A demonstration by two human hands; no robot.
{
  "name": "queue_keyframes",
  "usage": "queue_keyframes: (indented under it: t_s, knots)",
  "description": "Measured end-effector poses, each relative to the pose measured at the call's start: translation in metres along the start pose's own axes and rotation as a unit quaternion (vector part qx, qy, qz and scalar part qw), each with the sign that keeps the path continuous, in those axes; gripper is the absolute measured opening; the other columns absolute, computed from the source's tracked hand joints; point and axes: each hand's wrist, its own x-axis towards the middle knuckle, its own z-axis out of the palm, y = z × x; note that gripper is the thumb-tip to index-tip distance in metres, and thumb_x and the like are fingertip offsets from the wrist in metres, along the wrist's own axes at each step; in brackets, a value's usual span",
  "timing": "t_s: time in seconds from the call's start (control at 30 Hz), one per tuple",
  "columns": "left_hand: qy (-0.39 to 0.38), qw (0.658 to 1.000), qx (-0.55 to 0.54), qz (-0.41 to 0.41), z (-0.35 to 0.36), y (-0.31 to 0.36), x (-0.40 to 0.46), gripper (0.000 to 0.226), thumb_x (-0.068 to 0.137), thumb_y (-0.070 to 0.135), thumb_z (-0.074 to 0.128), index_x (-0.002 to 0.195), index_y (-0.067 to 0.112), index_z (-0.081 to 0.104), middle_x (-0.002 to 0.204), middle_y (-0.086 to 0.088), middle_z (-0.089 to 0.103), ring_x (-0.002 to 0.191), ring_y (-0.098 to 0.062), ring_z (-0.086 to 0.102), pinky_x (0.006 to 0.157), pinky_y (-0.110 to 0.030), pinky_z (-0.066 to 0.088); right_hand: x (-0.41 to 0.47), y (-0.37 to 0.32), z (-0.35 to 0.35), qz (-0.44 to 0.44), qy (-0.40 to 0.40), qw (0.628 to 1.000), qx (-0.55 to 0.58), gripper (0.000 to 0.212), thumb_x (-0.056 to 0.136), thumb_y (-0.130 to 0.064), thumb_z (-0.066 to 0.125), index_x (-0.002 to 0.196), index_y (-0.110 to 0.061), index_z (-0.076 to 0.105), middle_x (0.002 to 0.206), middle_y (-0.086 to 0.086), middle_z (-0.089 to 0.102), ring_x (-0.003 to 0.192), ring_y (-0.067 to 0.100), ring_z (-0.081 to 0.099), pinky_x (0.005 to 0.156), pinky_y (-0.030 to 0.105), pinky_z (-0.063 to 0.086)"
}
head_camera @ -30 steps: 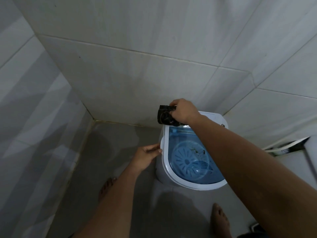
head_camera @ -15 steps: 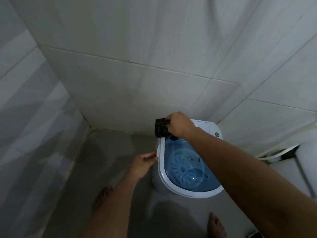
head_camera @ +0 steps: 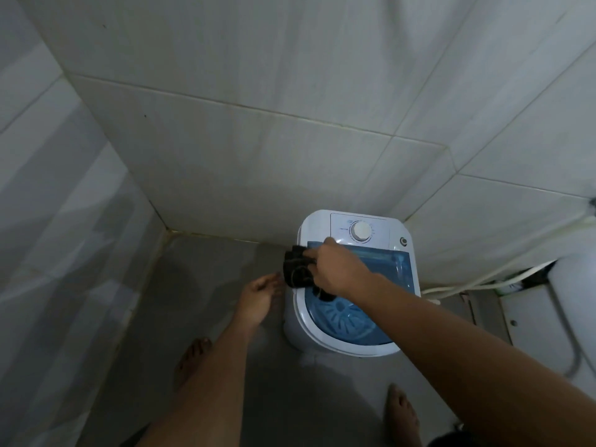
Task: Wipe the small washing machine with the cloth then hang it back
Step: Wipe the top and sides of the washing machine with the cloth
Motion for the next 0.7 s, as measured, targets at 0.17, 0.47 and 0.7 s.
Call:
queue_keyframes:
  t_s: [0.17,0.47,0.7]
  knots:
    - [0.001,1.000,0.025,-0.015,-0.002,-0.001,0.001,0.020,0.095,0.007,0.060,0.111,0.005,0.072,0.092,-0.009,0.076,0.079,-0.017,0.069,0.065,-0.024,0.052,-0.004,0.012,-0.029,-0.011,-0.102,0.979,0.176,0.061,0.088,-0.020,0.075,0.145,-0.011,0.052,0.134,0.010,0.062,0.120,0.026,0.061,0.098,0.026,0.042]
    - [-0.026,0.999,0.027,0.018,0.016,-0.005,0.000,0.027,0.095,0.016,0.065,0.119,0.008,0.072,0.111,-0.015,0.075,0.108,-0.029,0.071,0.076,-0.025,0.059,0.050,0.066,-0.024,0.062,0.184,0.976,0.096,0.041,0.092,-0.014,0.061,0.133,-0.011,0.056,0.125,0.017,0.051,0.105,0.037,0.058,0.089,0.043,0.053]
    - [-0.053,0.998,-0.004,-0.033,0.009,-0.004,-0.002,0.023,0.098,0.014,0.057,0.117,0.010,0.070,0.113,-0.012,0.073,0.106,-0.027,0.069,0.085,-0.034,0.056,-0.017,0.038,0.059,-0.129,0.188,0.972,-0.061,0.067,0.083,-0.009,0.064,0.146,-0.023,0.044,0.131,0.005,0.052,0.110,0.030,0.050,0.085,0.046,0.052]
